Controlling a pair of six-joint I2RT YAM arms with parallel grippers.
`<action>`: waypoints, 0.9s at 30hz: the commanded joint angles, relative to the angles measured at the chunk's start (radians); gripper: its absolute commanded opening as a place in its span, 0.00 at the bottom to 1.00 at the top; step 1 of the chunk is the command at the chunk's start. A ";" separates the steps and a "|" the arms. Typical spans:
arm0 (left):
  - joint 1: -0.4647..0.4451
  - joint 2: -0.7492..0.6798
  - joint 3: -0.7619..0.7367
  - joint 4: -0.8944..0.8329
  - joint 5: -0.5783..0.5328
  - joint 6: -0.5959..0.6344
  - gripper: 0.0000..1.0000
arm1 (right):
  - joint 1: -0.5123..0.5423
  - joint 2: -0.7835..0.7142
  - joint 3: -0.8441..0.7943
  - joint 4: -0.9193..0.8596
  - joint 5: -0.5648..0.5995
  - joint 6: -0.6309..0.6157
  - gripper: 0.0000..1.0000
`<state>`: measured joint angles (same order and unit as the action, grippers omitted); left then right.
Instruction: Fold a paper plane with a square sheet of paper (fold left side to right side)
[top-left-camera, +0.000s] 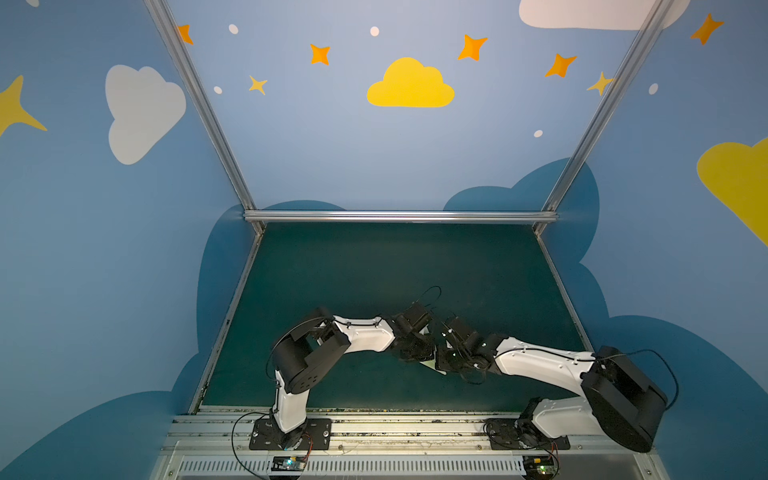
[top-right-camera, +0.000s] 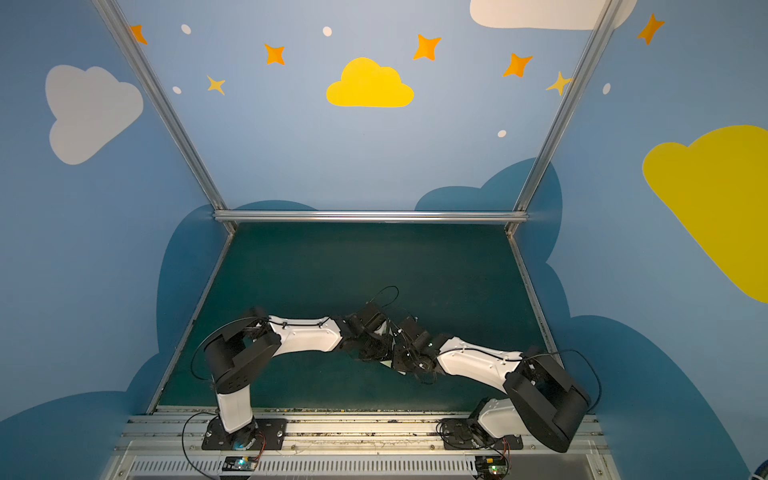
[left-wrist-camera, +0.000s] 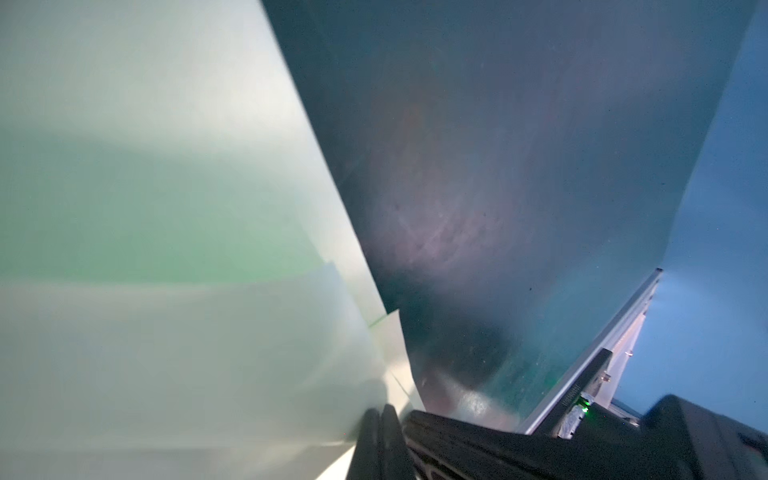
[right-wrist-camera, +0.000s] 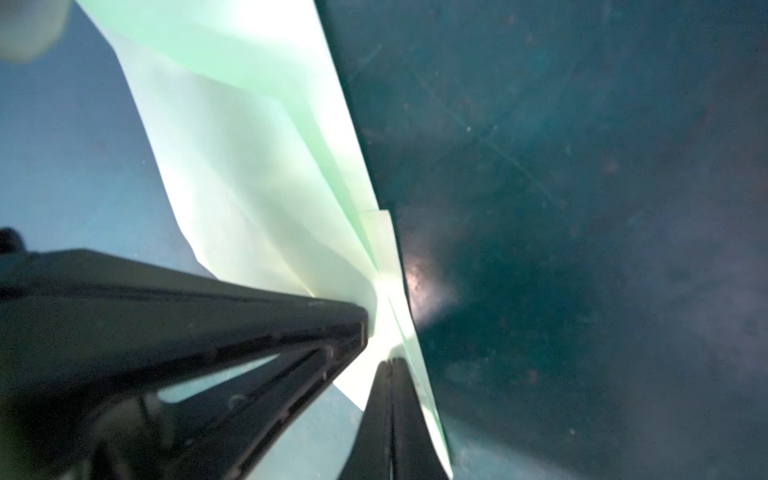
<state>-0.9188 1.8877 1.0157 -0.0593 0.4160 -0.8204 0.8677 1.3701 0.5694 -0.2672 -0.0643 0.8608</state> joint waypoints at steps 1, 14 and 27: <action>0.049 0.006 -0.061 -0.038 -0.059 0.008 0.04 | 0.014 0.052 -0.064 -0.079 -0.006 0.012 0.00; 0.252 0.002 -0.166 -0.054 -0.072 0.101 0.04 | 0.016 0.051 -0.061 -0.079 -0.008 0.014 0.00; 0.415 0.023 -0.207 -0.081 -0.096 0.150 0.04 | 0.018 0.043 -0.074 -0.064 -0.009 0.024 0.00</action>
<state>-0.5610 1.8378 0.8749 0.0639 0.5209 -0.7082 0.8688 1.3598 0.5560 -0.2459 -0.0650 0.8783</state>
